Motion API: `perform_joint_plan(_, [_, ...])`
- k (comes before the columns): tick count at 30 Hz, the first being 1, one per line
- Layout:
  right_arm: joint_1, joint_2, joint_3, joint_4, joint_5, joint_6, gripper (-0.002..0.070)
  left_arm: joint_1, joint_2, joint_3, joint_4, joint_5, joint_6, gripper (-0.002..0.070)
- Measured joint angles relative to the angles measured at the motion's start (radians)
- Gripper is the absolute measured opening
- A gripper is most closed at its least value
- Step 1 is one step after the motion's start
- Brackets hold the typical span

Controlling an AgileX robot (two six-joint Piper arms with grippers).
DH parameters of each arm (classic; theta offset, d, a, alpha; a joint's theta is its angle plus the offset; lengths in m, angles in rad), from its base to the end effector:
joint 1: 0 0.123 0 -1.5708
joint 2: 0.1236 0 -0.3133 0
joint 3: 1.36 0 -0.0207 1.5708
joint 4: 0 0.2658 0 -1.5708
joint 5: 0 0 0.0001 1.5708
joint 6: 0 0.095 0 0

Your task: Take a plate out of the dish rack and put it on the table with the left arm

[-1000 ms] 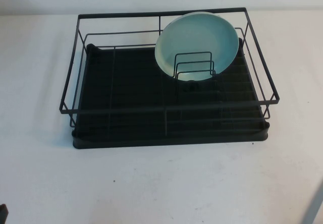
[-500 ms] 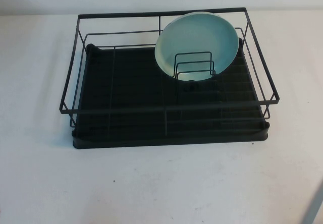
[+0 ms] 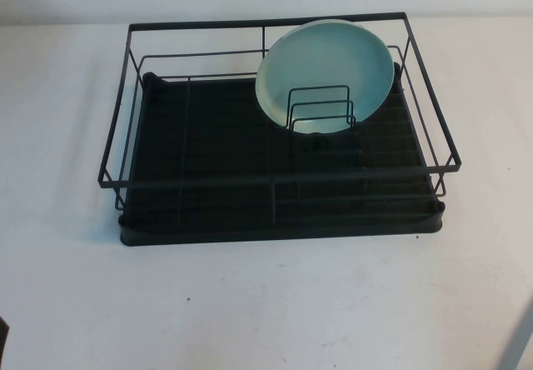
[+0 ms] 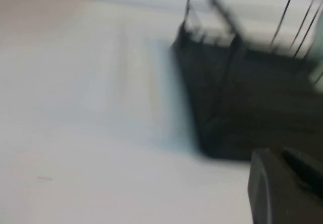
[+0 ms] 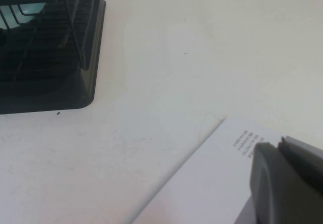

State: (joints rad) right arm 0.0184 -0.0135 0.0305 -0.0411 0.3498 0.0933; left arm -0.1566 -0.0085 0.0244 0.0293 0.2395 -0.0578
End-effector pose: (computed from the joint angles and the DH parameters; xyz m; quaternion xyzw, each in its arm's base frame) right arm 0.0436 -0.0005 0.1704 0.0187 0.7984 0.0164 0.6016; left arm 0.0456 -0.0065 0.1826 0.0463 0.7626 -0.0573 0.6427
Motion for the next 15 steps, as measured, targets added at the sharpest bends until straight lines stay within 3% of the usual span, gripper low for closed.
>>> perform_joint_plan(4, [0.000, 0.000, 0.000, 0.000, 0.000, 0.000, -0.0020, 0.000, 0.000, 0.000, -0.299, -0.115, -0.219, -0.0004])
perform_joint_plan(6, [0.000, 0.000, 0.000, 0.000, 0.000, 0.000, -0.0020, 0.000, 0.000, 0.000, -0.385, -0.149, -0.279, -0.0004])
perform_joint_plan(15, [0.000, 0.000, 0.000, 0.000, 0.000, 0.000, -0.0020, 0.000, 0.000, 0.001, -0.457, -0.188, -0.324, -0.0004])
